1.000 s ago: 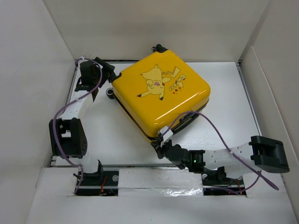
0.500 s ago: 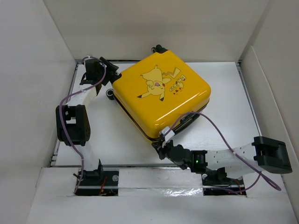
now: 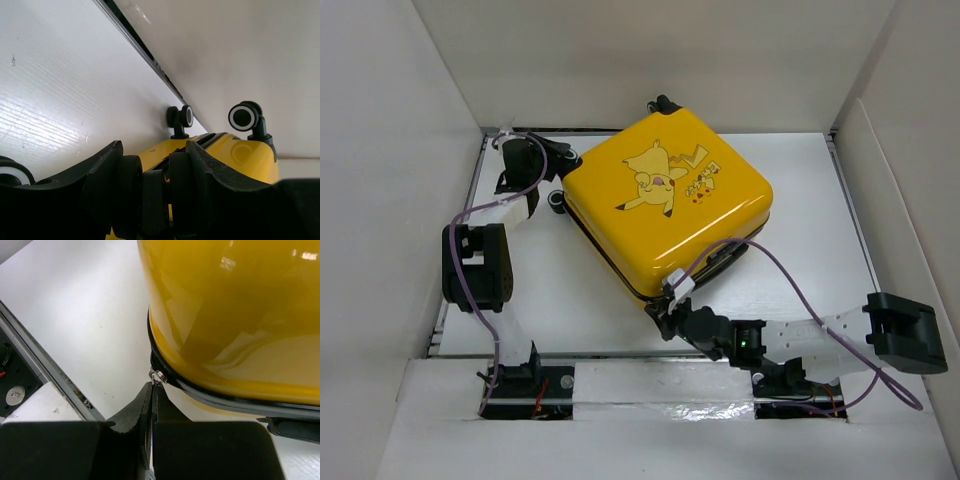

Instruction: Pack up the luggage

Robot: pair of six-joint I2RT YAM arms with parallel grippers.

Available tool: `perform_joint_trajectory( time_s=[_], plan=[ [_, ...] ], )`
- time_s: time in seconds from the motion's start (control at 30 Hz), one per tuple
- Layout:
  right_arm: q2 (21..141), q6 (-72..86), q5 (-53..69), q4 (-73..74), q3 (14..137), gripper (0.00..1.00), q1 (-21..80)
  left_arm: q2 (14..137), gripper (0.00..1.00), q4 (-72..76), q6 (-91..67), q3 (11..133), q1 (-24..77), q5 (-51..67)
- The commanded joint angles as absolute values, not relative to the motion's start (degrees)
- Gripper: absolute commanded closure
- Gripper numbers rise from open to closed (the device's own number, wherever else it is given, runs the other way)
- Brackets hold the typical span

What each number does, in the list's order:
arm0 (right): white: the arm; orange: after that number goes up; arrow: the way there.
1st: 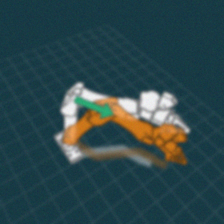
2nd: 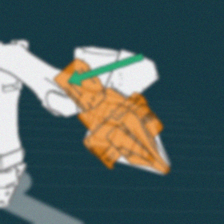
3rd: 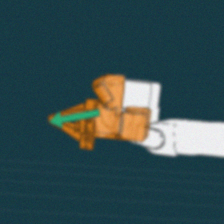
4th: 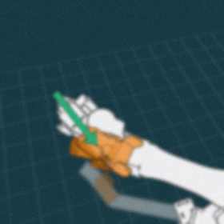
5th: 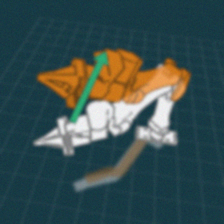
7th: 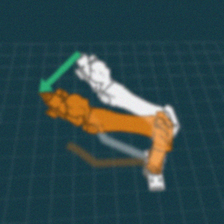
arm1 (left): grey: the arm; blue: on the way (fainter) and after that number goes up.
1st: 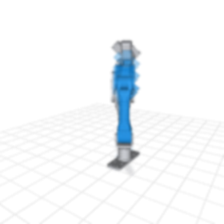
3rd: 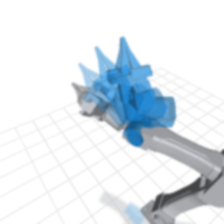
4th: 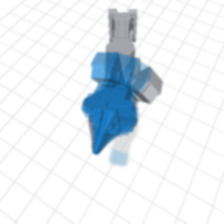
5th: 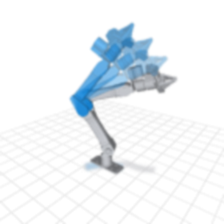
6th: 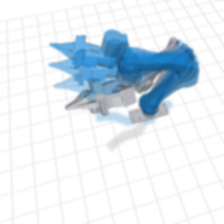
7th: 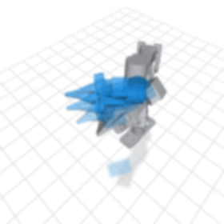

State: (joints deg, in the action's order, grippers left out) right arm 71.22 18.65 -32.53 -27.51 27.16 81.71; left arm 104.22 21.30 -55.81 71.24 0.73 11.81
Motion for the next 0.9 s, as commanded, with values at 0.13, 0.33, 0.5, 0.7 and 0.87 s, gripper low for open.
perform_joint_trajectory(
  time_s=[0.13,0.33,0.5,0.7,0.87],
  plan=[
    [63.56,17.15,-25.4,-26.03,26.9,1.0,78.67,88.36,1.0,45.51,-56.15,46.97,2.2,8.98],
    [50.9,12.84,-20.67,-16.36,26.37,1.0,68.4,74.29,1.0,54.75,-58.18,22.7,4.91,2.03],
    [48.51,10.9,-14.61,-14.93,25.84,1.0,59.6,60.23,1.0,48.81,-55.55,11.17,10.98,-1.93],
    [61.59,16.17,-16.51,-25.64,28.9,1.0,70.46,40.38,1.0,34.31,-52.12,7.91,13.18,-0.88],
    [73.82,15.75,-25.22,-23.73,38.66,1.0,76.2,34.11,1.0,30.5,-52.82,4.85,13.8,5.26]
  ],
)
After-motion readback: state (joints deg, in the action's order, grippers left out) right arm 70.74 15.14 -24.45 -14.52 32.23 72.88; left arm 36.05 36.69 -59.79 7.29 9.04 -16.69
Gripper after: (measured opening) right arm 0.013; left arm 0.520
